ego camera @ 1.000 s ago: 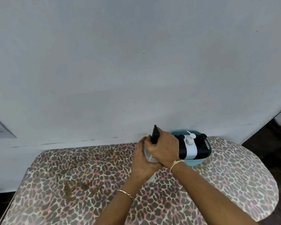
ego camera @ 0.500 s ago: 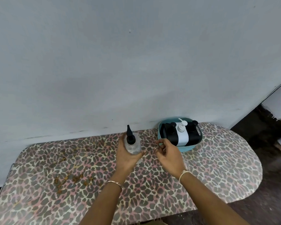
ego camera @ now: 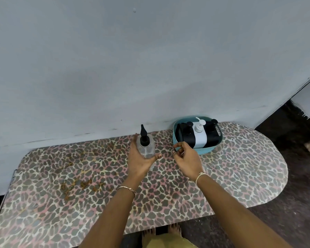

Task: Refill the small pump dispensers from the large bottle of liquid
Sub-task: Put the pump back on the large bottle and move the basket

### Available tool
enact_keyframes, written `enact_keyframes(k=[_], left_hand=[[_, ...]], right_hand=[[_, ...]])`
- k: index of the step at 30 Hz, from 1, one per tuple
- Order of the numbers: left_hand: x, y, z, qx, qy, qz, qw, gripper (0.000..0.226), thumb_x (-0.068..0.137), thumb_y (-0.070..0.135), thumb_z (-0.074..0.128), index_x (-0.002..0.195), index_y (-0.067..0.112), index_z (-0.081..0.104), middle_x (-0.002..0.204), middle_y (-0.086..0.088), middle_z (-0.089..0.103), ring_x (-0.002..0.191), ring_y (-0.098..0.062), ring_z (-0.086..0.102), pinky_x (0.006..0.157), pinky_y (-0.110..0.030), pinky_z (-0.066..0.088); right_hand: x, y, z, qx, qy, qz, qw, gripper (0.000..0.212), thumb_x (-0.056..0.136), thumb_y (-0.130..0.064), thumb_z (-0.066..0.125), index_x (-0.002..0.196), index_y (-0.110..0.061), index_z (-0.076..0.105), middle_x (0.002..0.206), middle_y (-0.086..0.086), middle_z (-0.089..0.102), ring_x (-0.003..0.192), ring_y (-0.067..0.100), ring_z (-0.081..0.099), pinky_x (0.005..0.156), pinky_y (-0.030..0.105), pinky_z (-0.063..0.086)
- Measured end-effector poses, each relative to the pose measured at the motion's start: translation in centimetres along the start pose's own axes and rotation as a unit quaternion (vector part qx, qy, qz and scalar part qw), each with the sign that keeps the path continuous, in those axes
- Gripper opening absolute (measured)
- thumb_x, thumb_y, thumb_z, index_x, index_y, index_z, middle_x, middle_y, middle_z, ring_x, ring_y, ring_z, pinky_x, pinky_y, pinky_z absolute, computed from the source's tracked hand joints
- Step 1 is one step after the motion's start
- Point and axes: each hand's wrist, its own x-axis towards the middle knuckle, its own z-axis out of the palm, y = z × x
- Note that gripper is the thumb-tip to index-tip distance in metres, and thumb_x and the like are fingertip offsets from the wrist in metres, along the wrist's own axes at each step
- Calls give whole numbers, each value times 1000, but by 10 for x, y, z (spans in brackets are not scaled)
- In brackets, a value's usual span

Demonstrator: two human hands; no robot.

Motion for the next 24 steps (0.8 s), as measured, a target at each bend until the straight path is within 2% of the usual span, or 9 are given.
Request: enact_keyframes(k=[3,5,8,10,12,14,18,21,24], left_hand=[[-4,2,-2,-4,7,-25,1000,114,54,32,91,145,13,25,143,-4,41,134,-21,39,112,-37,33],[-15,6,-1,4,38,-67,997,114,61,31,88,147,9,18,148,-9,32,139,-25,29,116,-39,26],[-50,13,12,1,99,-142,985,102,78,32,75,149,9,6,156,-10,8,145,-30,4,119,-45,7],[-76,15,31,-33,101,-159,981,83,85,27,66,144,9,10,152,-13,10,143,-32,5,119,-44,2],[-88,17,51,-50,92,-133,986,57,85,19,63,127,18,25,130,-10,30,129,-33,28,117,-50,18],[-81,23,66,-58,56,-112,990,42,84,13,60,113,24,31,114,-3,37,114,-27,41,106,-46,34],[-45,38,94,-58,-25,-105,992,37,88,10,54,120,20,38,122,-3,42,120,-21,42,107,-38,35],[-15,43,112,-37,-25,-124,991,40,87,12,56,125,10,42,125,-6,45,119,-22,43,106,-40,37],[13,39,131,-35,-21,-163,986,42,86,14,55,125,6,41,127,-13,48,119,-30,47,103,-45,41]], right_hand=[[0,2,0,13,12,2,1000,22,86,-16,60,106,-27,56,77,-4,59,64,13,57,59,29,49],[-1,6,-1,27,39,11,999,20,87,-17,60,104,-27,56,75,-5,59,63,13,57,56,27,46],[-4,13,-5,51,128,38,990,13,90,-19,60,101,-25,56,76,-6,60,64,13,58,57,27,45],[-4,22,-9,67,200,68,975,10,90,-21,59,97,-25,55,81,-6,61,67,13,58,60,28,43],[-3,32,-16,80,249,93,961,11,89,-20,58,97,-24,52,89,-4,61,75,15,57,64,27,40],[3,43,-27,87,284,118,948,13,89,-18,58,100,-19,52,97,0,58,84,19,56,69,30,40],[21,67,-49,79,303,140,939,22,89,-17,58,109,-9,52,111,7,54,98,23,54,81,36,46],[37,83,-59,78,297,155,939,30,88,-16,61,113,-4,50,114,13,53,103,30,54,90,45,47],[53,103,-68,120,261,194,938,41,88,-18,61,123,-2,46,125,15,50,115,32,51,99,48,43]])
